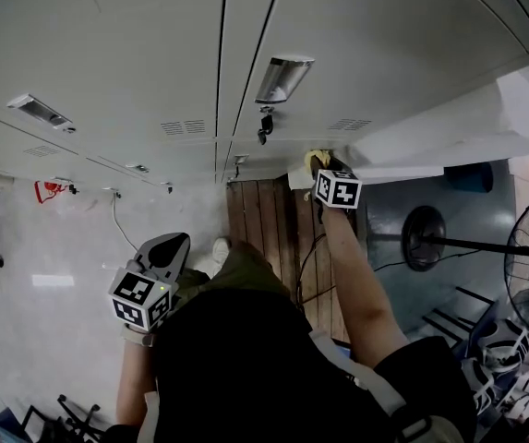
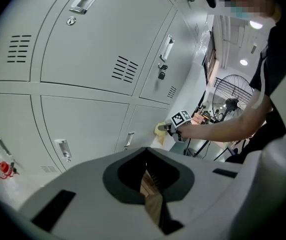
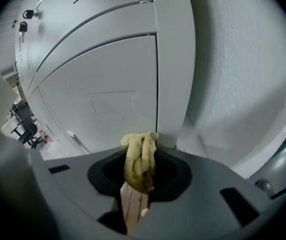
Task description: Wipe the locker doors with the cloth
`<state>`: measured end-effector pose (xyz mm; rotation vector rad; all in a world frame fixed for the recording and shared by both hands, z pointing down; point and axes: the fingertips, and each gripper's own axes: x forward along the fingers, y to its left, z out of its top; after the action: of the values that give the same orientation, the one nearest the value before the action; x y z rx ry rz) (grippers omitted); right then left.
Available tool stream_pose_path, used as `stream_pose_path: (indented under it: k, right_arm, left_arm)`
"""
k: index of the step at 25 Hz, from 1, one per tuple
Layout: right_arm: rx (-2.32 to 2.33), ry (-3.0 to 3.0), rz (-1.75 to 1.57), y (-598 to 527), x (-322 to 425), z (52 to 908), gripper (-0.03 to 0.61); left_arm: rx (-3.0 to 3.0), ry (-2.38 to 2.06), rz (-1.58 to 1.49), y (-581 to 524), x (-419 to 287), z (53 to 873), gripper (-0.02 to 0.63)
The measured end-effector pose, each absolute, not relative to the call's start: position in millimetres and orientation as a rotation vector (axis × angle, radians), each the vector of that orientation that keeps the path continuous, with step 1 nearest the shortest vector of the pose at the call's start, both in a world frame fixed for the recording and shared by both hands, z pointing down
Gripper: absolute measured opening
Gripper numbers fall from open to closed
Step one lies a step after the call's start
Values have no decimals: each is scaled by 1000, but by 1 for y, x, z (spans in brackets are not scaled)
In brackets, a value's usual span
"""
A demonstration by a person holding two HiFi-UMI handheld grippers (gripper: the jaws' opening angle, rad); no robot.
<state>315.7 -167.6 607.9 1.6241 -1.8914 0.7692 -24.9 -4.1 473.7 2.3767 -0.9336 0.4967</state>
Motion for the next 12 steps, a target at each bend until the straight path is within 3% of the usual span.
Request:
stream_pose_path:
  k: [12]
  right_arm:
    - [1569, -1940, 859, -169, 265, 628, 95]
  left_arm:
    - [2325, -989, 502, 7, -48, 480, 9]
